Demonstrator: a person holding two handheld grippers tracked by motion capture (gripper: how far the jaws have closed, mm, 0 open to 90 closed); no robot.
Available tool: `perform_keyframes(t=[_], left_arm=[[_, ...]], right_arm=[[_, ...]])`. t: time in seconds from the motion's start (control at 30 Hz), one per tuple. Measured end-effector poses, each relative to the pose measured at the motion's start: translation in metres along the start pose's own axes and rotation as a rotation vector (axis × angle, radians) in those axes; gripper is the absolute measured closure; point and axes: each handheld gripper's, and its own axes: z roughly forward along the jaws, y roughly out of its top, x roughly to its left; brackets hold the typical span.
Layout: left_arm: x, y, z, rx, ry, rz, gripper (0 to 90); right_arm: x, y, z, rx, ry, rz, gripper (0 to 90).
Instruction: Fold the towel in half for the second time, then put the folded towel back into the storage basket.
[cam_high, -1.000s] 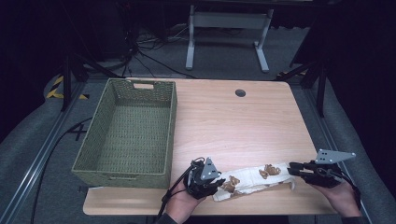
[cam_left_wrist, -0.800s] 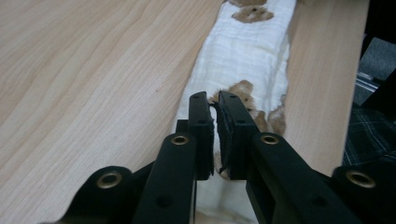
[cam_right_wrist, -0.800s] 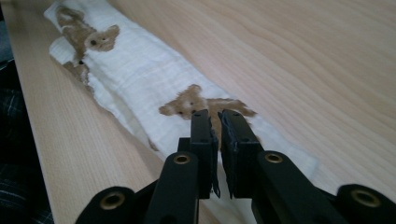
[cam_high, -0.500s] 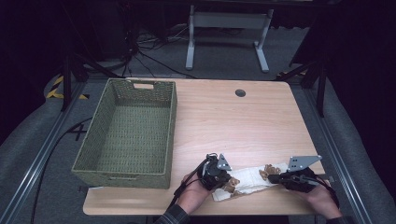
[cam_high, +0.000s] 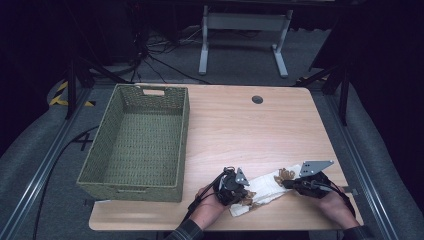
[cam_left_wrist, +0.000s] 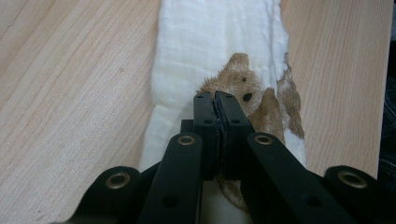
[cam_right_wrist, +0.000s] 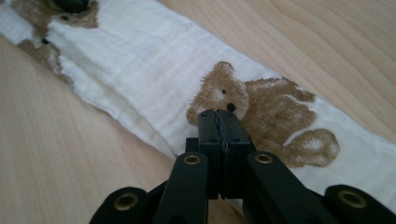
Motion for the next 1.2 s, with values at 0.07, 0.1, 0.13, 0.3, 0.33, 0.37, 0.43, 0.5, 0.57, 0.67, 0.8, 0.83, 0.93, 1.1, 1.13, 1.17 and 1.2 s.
perform_keyframes(t=[0.07,0.1,0.13,0.3,0.33,0.37,0.43,0.5,0.57,0.67,0.8,0.83,0.93,1.1,1.13,1.17,1.2], left_arm=[[0.0,0.0,0.0,0.002,0.005,0.007,87.8],[0.0,0.0,0.0,0.005,0.005,0.008,87.8],[-0.001,0.0,0.0,0.004,0.003,0.009,87.8],[-0.003,0.0,0.0,0.002,0.0,0.006,87.8],[-0.005,-0.001,0.001,-0.001,-0.006,-0.003,87.8],[-0.005,0.0,0.001,-0.004,-0.009,0.006,87.9],[-0.008,0.001,0.002,-0.001,-0.015,0.011,87.8],[-0.011,0.001,0.004,-0.004,-0.028,0.012,87.9],[-0.013,0.002,0.005,-0.011,-0.032,0.016,87.9],[-0.016,0.003,0.005,0.004,-0.05,0.033,87.9],[-0.021,0.003,0.01,-0.024,-0.081,0.032,88.1],[-0.022,0.004,0.011,-0.025,-0.092,0.036,88.2],[-0.025,0.004,0.012,-0.029,-0.098,0.046,88.3],[-0.026,0.005,0.016,-0.046,-0.128,0.056,88.2],[-0.026,0.005,0.016,-0.051,-0.133,0.06,88.2],[-0.026,0.005,0.017,-0.056,-0.141,0.058,88.2],[-0.026,0.005,0.018,-0.059,-0.145,0.056,88.2]], right_arm=[[-0.003,0.003,0.002,0.001,-0.007,0.008,89.7],[-0.005,0.005,0.004,0.001,-0.015,0.008,89.7],[-0.006,0.006,0.006,-0.003,-0.017,0.015,89.6],[-0.014,0.013,0.012,-0.012,-0.021,0.032,89.7],[-0.015,0.014,0.013,-0.012,-0.025,0.033,89.7],[-0.016,0.016,0.015,-0.012,-0.029,0.034,89.8],[-0.019,0.02,0.018,-0.014,-0.034,0.034,89.8],[-0.022,0.024,0.022,-0.017,-0.038,0.034,89.8],[-0.025,0.028,0.026,-0.022,-0.041,0.037,89.8],[-0.028,0.034,0.033,-0.031,-0.036,0.035,89.8],[-0.032,0.044,0.042,-0.035,-0.02,0.019,89.9],[-0.032,0.047,0.044,-0.037,-0.016,0.018,89.9],[-0.032,0.053,0.051,-0.047,-0.004,0.002,89.9],[-0.03,0.063,0.059,-0.044,0.001,-0.022,89.8],[-0.03,0.064,0.06,-0.045,0.008,-0.021,89.8],[-0.029,0.065,0.061,-0.047,0.009,-0.02,89.8],[-0.029,0.065,0.062,-0.053,0.013,-0.024,89.8]])
